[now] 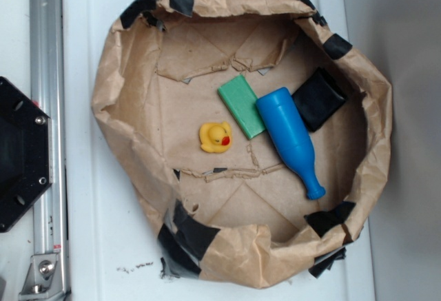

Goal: Grab the yellow duck.

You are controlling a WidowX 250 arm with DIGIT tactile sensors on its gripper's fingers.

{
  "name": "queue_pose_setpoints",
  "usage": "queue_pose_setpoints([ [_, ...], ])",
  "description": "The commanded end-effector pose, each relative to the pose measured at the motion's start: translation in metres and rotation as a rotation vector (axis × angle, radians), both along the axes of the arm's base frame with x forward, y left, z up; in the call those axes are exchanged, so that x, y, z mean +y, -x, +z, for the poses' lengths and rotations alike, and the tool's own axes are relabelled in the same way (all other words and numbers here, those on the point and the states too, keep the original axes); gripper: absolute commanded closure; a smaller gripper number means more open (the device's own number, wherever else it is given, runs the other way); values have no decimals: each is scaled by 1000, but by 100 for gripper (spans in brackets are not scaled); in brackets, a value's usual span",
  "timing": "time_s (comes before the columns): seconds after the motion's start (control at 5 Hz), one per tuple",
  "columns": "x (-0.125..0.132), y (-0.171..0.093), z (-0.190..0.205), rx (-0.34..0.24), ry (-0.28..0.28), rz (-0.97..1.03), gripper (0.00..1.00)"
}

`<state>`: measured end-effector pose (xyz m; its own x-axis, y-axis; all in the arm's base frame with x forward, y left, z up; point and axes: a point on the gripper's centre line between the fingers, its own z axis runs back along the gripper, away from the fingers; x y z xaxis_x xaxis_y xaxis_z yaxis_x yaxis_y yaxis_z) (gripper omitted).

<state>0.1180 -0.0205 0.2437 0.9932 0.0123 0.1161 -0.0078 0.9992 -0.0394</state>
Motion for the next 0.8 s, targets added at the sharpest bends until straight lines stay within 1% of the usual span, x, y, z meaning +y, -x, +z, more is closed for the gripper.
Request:
queue_pose_setpoints([
  [0.0,0,0,0,0,0,0,0],
  [0.2,-2,-50,-27,-78,31,153,0],
  [0.4,6,-95,-45,-43,13,258,0],
  [0.6,14,-103,-62,-47,4,278,0],
])
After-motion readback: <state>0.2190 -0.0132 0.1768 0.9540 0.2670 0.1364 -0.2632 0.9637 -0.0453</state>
